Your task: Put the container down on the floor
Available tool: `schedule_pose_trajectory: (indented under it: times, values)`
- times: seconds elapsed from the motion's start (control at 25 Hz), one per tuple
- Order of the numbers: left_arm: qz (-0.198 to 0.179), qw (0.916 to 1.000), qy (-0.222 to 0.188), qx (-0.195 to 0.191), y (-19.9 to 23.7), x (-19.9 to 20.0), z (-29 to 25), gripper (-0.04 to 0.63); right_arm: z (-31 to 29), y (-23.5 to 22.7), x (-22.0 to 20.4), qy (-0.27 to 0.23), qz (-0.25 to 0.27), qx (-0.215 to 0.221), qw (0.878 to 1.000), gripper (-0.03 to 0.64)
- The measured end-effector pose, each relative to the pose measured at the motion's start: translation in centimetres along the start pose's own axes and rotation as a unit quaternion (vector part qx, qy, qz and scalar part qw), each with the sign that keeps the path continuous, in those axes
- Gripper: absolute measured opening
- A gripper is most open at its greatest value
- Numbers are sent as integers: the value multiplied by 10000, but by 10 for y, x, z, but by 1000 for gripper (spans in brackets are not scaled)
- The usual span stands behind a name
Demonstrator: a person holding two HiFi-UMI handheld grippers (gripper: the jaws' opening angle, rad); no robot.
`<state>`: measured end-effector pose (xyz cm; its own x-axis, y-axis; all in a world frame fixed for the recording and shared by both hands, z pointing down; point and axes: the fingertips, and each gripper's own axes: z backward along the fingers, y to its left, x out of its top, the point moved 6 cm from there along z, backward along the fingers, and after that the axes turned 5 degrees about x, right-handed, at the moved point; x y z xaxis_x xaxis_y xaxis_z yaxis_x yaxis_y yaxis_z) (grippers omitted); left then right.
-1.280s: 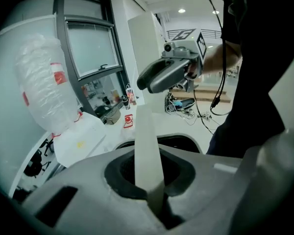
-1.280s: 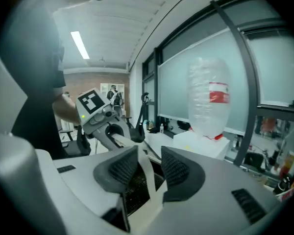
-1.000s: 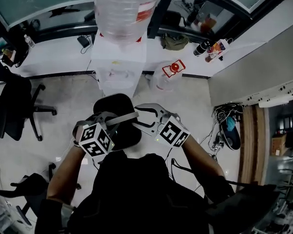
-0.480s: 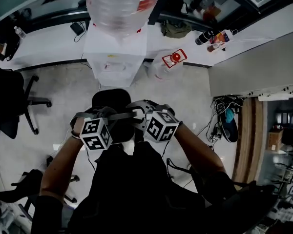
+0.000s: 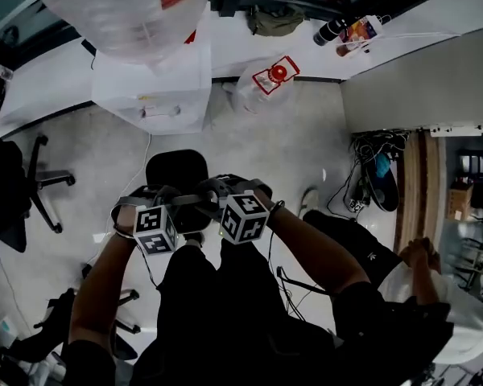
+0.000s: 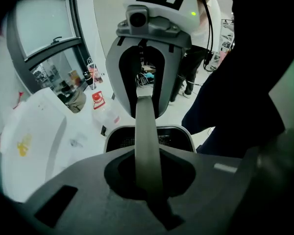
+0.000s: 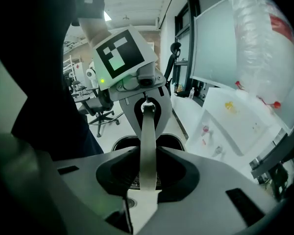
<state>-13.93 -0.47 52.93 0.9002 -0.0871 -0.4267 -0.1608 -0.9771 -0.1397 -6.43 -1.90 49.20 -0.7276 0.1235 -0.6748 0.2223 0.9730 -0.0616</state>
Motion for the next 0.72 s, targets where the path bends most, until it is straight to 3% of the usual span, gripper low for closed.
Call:
schedule_pose_trajectory:
  times: [0.72]
  values:
    - [-190, 9981, 507, -280, 0, -53, -160, 17, -107, -31, -123, 471, -381, -5, 9982, 89]
